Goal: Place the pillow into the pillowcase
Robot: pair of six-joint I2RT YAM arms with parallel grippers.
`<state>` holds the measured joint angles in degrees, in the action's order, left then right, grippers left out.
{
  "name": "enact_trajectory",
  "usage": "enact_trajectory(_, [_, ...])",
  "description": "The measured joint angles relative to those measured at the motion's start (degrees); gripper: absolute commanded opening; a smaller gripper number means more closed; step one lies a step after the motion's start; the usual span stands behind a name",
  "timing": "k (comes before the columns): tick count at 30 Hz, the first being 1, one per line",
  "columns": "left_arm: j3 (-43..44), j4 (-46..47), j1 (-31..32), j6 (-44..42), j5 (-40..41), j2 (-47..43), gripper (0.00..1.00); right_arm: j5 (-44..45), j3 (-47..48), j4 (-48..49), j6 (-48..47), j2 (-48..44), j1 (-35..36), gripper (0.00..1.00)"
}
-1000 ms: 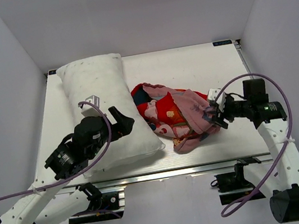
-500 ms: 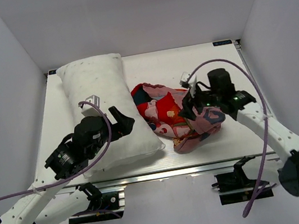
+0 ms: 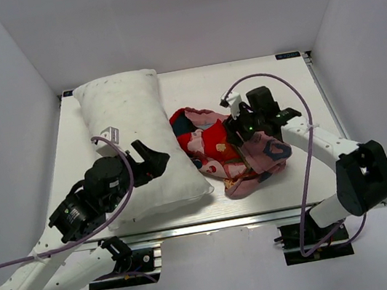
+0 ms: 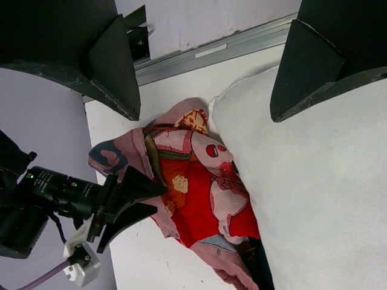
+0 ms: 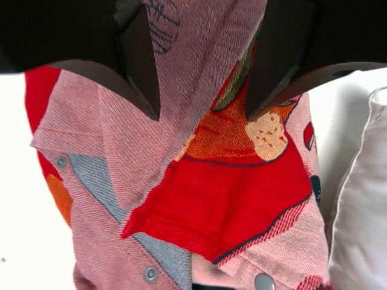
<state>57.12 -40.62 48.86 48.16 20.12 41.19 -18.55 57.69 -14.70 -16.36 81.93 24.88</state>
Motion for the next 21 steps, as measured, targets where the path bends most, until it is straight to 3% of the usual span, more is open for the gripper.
enact_trajectory(6, [0.0,-0.61,0.0,-0.07,0.02,1.01,0.97,0.61,0.98,-0.17,0.96,5.11,2.62,0.33])
enact_trajectory(9, [0.0,-0.94,0.0,-0.09,0.02,1.55,0.97,1.66,2.73,-0.98,0.92,8.37,3.28,0.0])
enact_trajectory(16, [0.0,-1.75,0.0,-0.04,0.44,0.85,0.97,2.78,10.97,-6.14,-0.22,7.28,1.75,0.0])
enact_trajectory(21, [0.0,-2.38,0.0,-0.07,1.05,-0.66,0.98,-3.76,11.72,-9.05,-2.91,-7.43,1.07,0.0])
